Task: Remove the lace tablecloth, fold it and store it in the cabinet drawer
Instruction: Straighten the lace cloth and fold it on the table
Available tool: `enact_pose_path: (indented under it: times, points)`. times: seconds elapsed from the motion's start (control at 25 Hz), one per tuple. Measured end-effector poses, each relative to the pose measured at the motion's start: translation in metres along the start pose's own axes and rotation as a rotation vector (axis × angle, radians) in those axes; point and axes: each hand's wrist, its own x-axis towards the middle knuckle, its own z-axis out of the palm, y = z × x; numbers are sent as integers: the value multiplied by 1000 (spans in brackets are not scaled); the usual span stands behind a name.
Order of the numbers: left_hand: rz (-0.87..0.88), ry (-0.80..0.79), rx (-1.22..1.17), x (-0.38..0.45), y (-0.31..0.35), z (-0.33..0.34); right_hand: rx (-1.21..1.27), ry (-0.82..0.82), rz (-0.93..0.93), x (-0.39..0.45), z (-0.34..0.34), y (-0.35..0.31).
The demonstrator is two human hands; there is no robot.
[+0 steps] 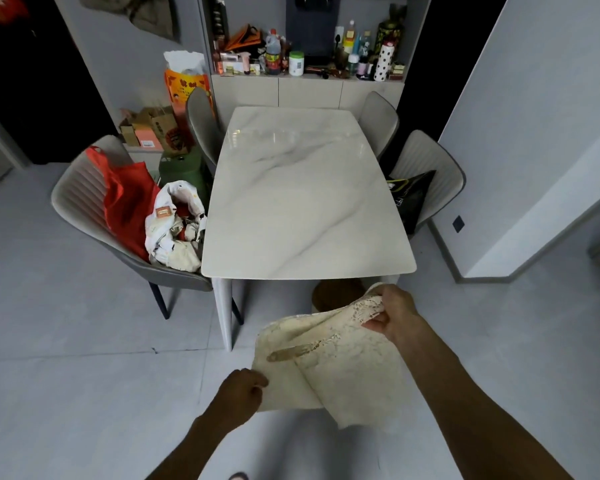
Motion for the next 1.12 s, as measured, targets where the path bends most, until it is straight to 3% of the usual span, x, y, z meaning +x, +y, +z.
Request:
enact_pose_path:
  times: [0.16,0.24,0.4,0.52,0.64,0.8,1.0,1.12]
  points:
    - [-68,222,-113,14,37,-20,-383,46,-86,1,-18,8]
    - [-53,223,-94,19,57,-33,-447,42,-64,2,-24,14]
    - [105,62,50,7,102,-12,-90,-77,121,-14,-14,28]
    - [134,144,142,1,131,29,136,-200,216,-28,3,35]
    - [3,173,60,6,149,40,138,-240,270,-40,20,40]
    - [-61,445,-125,14,144,29,56,-230,286,-50,35,40]
    - [-203,431,-190,22,133,24,116,-437,358,-58,32,34]
    - [-211,491,-172,28,119,14,131,-481,289,-56,26,32]
